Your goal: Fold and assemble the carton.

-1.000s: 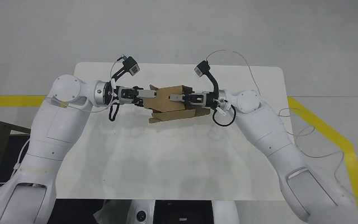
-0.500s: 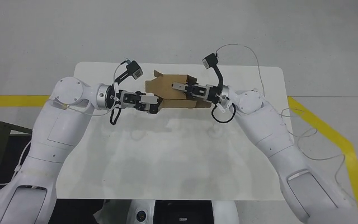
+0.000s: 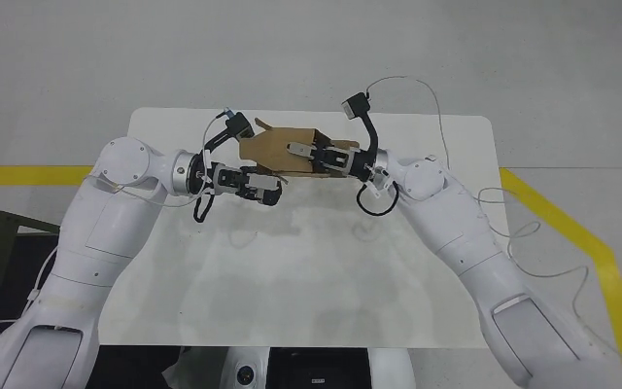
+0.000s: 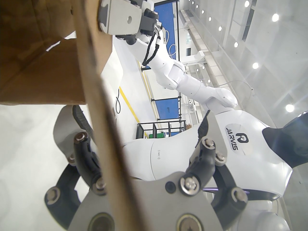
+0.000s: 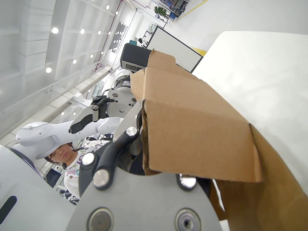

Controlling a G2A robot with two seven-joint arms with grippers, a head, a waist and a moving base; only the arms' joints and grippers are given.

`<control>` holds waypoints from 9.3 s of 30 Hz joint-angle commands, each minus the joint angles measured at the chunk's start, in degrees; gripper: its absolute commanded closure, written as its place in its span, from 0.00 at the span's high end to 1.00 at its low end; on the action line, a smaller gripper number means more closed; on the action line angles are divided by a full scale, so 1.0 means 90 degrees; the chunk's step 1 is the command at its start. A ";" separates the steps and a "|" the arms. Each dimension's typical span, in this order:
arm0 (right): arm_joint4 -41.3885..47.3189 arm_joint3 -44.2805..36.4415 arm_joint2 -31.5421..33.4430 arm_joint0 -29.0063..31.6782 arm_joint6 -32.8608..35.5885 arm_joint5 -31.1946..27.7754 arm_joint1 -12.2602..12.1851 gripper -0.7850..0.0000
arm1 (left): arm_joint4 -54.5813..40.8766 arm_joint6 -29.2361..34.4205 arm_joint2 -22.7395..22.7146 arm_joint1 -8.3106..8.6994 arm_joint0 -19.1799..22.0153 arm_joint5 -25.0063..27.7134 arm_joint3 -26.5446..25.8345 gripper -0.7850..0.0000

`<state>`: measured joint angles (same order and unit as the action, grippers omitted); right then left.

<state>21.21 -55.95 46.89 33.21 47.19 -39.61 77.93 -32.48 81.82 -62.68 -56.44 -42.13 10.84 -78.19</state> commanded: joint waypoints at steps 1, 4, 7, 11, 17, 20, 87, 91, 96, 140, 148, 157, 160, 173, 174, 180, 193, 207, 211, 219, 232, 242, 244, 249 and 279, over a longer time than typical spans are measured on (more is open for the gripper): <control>0.0079 0.0046 -0.0029 -0.0013 0.0042 -0.0018 0.0032 0.00 | -0.0003 -0.0006 -0.0007 0.0000 -0.0001 0.0007 0.0000 1.00; 0.0191 0.0119 -0.0067 -0.0038 0.0129 -0.0050 0.0080 0.00 | 0.0000 -0.0017 -0.0017 0.0000 0.0002 0.0008 0.0005 1.00; 0.0255 0.0201 -0.0083 -0.0063 0.0178 -0.0075 0.0119 0.00 | -0.0001 -0.0009 -0.0025 0.0001 0.0004 0.0008 0.0008 1.00; 0.0295 0.0290 -0.0084 -0.0090 0.0231 -0.0105 0.0159 0.00 | -0.0013 0.0008 -0.0037 0.0001 0.0005 0.0025 0.0013 1.00; 0.0251 0.0458 0.0114 -0.0092 0.0260 -0.0166 0.0127 0.00 | 0.0014 -0.0044 -0.0133 0.0016 0.0048 0.0057 0.0169 1.00; 0.0197 0.0458 0.0307 -0.0037 0.0334 -0.0100 0.0052 0.00 | 0.0018 -0.0111 -0.0213 0.0026 0.0094 0.0071 0.0310 1.00; 0.1428 0.0112 0.0402 0.0405 0.1568 0.0136 0.0161 0.00 | 0.2157 -0.1342 0.0175 0.0000 0.0376 0.0458 0.1177 1.00; 0.1470 0.0189 0.0384 0.0369 0.1623 0.0109 0.0198 0.00 | 0.2142 -0.1347 0.0183 -0.0005 0.0390 0.0460 0.1208 1.00; 0.1494 0.0263 0.0380 0.0341 0.1671 0.0081 0.0233 0.00 | 0.2123 -0.1339 0.0196 -0.0012 0.0405 0.0468 0.1226 1.00; 0.0525 0.0207 0.0609 0.0419 0.0731 -0.0019 0.0299 0.00 | 0.2241 -0.1239 0.0171 0.0032 0.0280 0.0458 0.0994 1.00; 0.0547 0.0335 0.0648 0.0364 0.0797 -0.0061 0.0320 0.00 | 0.2214 -0.1217 0.0167 0.0036 0.0269 0.0451 0.0961 1.00; 0.0508 0.0468 0.0893 0.0479 0.1177 0.0298 0.0202 0.00 | 0.2183 -0.1313 0.0091 0.0045 0.0339 0.0386 0.1241 1.00; 0.0471 0.0426 0.0977 0.0585 0.1277 0.0449 0.0151 0.00 | 0.2058 -0.1300 0.0045 0.0042 0.0410 0.0333 0.1385 1.00; 0.0885 0.0293 0.0774 0.0702 0.2121 0.1020 0.0191 0.00 | 0.2132 -0.1434 0.0193 -0.0017 0.0577 0.0258 0.1749 1.00; 0.0906 0.0312 0.0759 0.0686 0.2150 0.1012 0.0200 0.00 | 0.2160 -0.1447 0.0211 -0.0022 0.0582 0.0254 0.1762 1.00; 0.0918 0.0403 0.0773 0.0601 0.2095 0.0842 0.0227 0.00 | 0.2223 -0.1317 0.0292 -0.0037 0.0606 0.0312 0.1750 1.00; 0.0966 0.0439 0.0654 0.0503 0.2019 0.0709 0.0322 0.00 | 0.2152 -0.1082 0.0322 -0.0029 0.0497 0.0425 0.1437 1.00; 0.1036 0.0624 0.0583 0.0408 0.2074 0.0611 0.0405 0.00 | 0.2118 -0.1074 0.0294 -0.0019 0.0465 0.0402 0.1365 1.00; 0.0953 0.0718 0.0635 0.0392 0.2014 0.0570 0.0394 0.00 | 0.1963 -0.0996 0.0248 -0.0013 0.0464 0.0358 0.1370 1.00; 0.0340 0.0784 0.0934 0.0448 0.1581 0.0693 0.0244 0.00 | 0.1764 -0.0982 -0.0007 0.0038 0.0561 0.0286 0.1555 1.00; -0.0184 0.0080 0.1145 0.0775 0.1168 0.1148 0.0097 0.00 | 0.1962 -0.0978 -0.0071 0.0089 0.0512 0.0303 0.1301 1.00; -0.0059 -0.0125 0.1135 0.0782 0.1236 0.1133 0.0105 0.00 | 0.2568 -0.1270 0.0087 0.0093 0.0463 0.0377 0.1254 1.00; -0.0014 -0.0147 0.1124 0.0776 0.1260 0.1111 0.0111 0.00 | 0.2592 -0.1284 0.0106 0.0090 0.0460 0.0369 0.1269 1.00; 0.0113 -0.0175 0.1055 0.0762 0.1323 0.1094 0.0142 0.00 | 0.2611 -0.1307 0.0151 0.0081 0.0466 0.0347 0.1327 1.00; 0.0857 0.0415 0.0622 0.0416 0.1544 0.0631 0.0449 0.00 | 0.2237 -0.0964 0.0343 0.0026 0.0460 0.0410 0.1274 1.00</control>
<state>28.85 -52.27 52.53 37.00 61.05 -33.90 81.93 -12.32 73.15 -59.62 -56.20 -37.98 14.56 -66.68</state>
